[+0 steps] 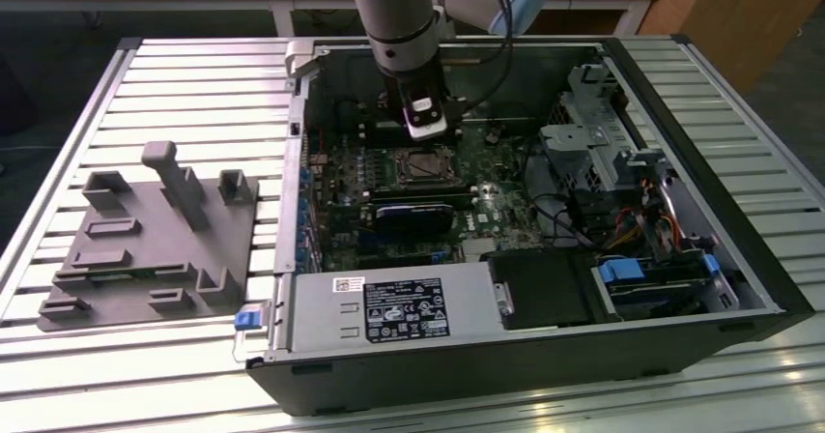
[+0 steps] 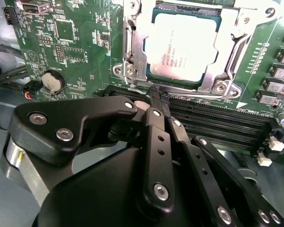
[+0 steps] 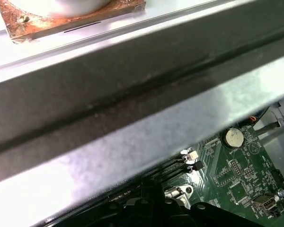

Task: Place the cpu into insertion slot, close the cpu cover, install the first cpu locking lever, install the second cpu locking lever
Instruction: 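Install the first cpu locking lever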

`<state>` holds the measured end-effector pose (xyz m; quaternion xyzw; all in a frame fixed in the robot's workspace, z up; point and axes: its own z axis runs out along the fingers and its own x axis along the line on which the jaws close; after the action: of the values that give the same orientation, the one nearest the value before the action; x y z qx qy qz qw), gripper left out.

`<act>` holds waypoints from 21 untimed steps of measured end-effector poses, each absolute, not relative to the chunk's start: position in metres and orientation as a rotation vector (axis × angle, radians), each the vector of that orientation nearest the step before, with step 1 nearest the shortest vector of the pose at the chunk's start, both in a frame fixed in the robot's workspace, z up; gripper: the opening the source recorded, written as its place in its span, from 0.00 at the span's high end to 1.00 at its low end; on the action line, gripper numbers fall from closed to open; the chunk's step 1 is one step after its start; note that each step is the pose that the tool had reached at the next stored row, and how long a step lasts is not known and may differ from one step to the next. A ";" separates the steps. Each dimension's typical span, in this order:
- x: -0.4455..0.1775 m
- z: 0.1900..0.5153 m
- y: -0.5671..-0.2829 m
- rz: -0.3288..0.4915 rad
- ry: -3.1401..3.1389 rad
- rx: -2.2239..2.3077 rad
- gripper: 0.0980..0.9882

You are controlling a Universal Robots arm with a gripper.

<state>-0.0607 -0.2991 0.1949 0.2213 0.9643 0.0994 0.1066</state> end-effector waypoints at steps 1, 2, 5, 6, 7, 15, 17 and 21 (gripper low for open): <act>-0.061 0.195 -0.299 0.293 2.839 0.653 0.99; -0.061 0.195 -0.299 0.293 2.839 0.653 0.99; -0.061 0.195 -0.298 0.293 2.839 0.654 0.99; -0.061 0.195 -0.298 0.293 2.838 0.655 0.99; -0.061 0.195 -0.297 0.293 2.838 0.655 0.99; -0.061 0.195 -0.296 0.292 2.837 0.658 0.99; -0.061 0.195 -0.296 0.292 2.837 0.659 0.99; -0.061 0.194 -0.296 0.284 2.836 0.662 0.99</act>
<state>-0.0607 -0.2957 0.1941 0.2249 0.9636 0.0966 0.1078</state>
